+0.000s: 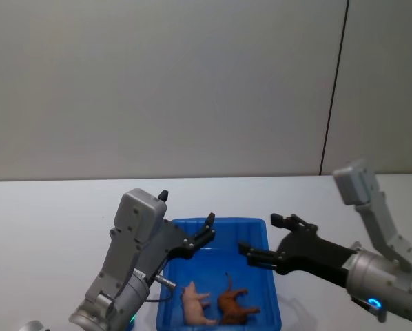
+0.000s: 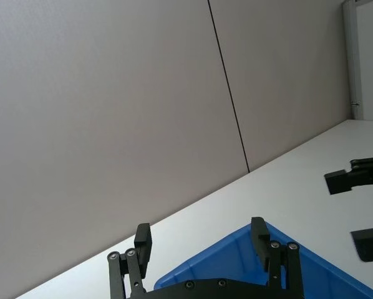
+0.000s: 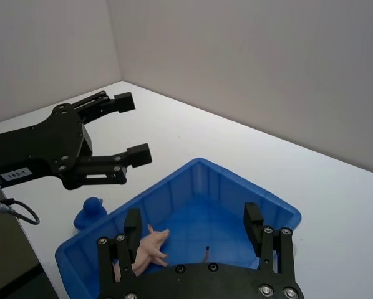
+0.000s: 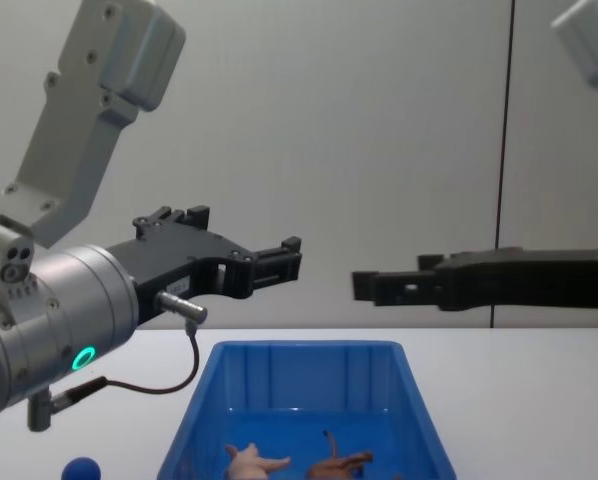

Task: Pick up the two dolls from the table and place them into the box.

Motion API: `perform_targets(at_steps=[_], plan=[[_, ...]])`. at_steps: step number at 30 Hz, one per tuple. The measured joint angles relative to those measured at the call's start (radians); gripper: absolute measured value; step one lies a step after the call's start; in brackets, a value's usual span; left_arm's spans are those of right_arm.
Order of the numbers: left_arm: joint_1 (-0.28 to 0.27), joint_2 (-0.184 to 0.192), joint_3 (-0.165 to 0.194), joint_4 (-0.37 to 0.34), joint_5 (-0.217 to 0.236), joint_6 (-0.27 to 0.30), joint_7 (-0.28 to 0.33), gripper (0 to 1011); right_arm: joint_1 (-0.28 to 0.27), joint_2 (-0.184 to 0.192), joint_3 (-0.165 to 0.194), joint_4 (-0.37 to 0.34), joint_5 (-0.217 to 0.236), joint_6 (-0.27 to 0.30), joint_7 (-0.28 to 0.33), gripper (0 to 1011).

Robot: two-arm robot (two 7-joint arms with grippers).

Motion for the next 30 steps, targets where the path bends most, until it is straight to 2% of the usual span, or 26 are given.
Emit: perform_targets(at_steps=[10, 16, 24, 30], plan=[[0.000, 0.000, 0.000, 0.000, 0.000, 0.000, 0.000, 1001, -0.049, 0.063, 0.038, -0.035, 0.060, -0.034, -0.001, 1001], [0.006, 0.006, -0.002, -0.005, 0.003, 0.007, 0.004, 1001, -0.063, 0.081, 0.049, -0.045, 0.077, -0.044, -0.002, 1001], [0.043, 0.047, -0.016, -0.049, 0.007, 0.051, 0.036, 1001, -0.076, 0.097, 0.058, -0.053, 0.092, -0.053, -0.003, 1001], [0.096, 0.094, -0.029, -0.088, -0.016, 0.088, 0.077, 1001, -0.082, 0.104, 0.062, -0.057, 0.099, -0.057, -0.004, 1001]])
